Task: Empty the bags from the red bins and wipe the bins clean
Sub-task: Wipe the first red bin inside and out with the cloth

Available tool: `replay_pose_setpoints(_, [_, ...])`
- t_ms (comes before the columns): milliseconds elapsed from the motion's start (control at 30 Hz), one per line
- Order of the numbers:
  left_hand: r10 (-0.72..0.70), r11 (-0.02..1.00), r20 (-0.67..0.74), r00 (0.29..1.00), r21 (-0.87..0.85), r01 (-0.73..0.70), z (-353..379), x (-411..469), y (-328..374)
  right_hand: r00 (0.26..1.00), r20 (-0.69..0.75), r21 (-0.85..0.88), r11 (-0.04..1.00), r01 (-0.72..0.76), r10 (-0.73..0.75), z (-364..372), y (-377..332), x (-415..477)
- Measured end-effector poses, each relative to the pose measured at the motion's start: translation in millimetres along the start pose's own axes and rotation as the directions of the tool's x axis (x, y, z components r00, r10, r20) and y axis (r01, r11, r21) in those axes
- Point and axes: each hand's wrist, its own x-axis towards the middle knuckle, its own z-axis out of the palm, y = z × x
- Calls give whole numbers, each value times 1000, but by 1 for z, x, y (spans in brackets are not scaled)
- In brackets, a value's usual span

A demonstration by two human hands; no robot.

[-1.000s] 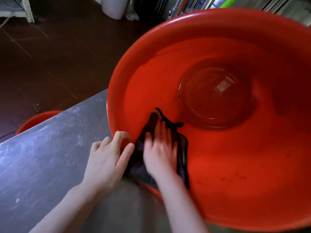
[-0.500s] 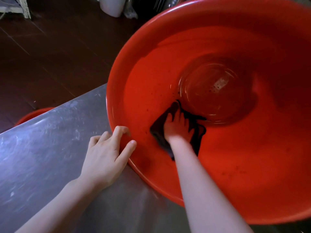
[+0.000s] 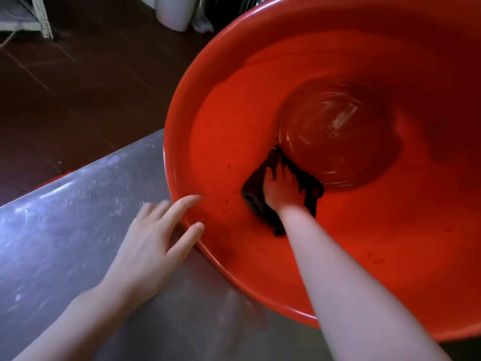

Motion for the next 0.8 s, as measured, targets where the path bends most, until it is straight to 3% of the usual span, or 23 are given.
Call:
replay_pose_setpoints(133, [268, 960, -265, 926, 156, -233, -27, 39, 2, 995, -27, -35, 995, 95, -96, 10, 16, 3])
replay_pose_setpoints(200, [322, 944, -275, 906, 159, -288, -32, 59, 7, 993, 1, -78, 990, 115, -116, 7, 24, -1])
replay_pose_setpoints(267, [251, 968, -251, 935, 77, -240, -23, 58, 9, 997, 26, -149, 986, 80, -77, 0, 35, -7])
replay_pose_setpoints(400, [-37, 990, -201, 979, -139, 9, 25, 9, 8, 998, -25, -378, 924, -62, 57, -16, 58, -17])
replay_pose_setpoints(500, [-156, 976, -192, 969, -178, 122, 43, 1, 12, 995, -9, -350, 932, -96, 99, -22, 39, -20])
replay_pose_setpoints(600, [-121, 976, -165, 979, -201, 87, 41, 5, 10, 999, 12, -125, 991, 43, -42, 2, 1, -51])
replay_pose_setpoints(700, [-123, 961, -120, 985, -263, 88, 36, 4, 10, 946, -134, -94, 954, 286, -297, 40, -22, -124])
replay_pose_setpoints(800, [-117, 955, -96, 988, -285, 85, 32, 3, 9, 932, -156, -61, 945, 321, -327, 50, -24, -155])
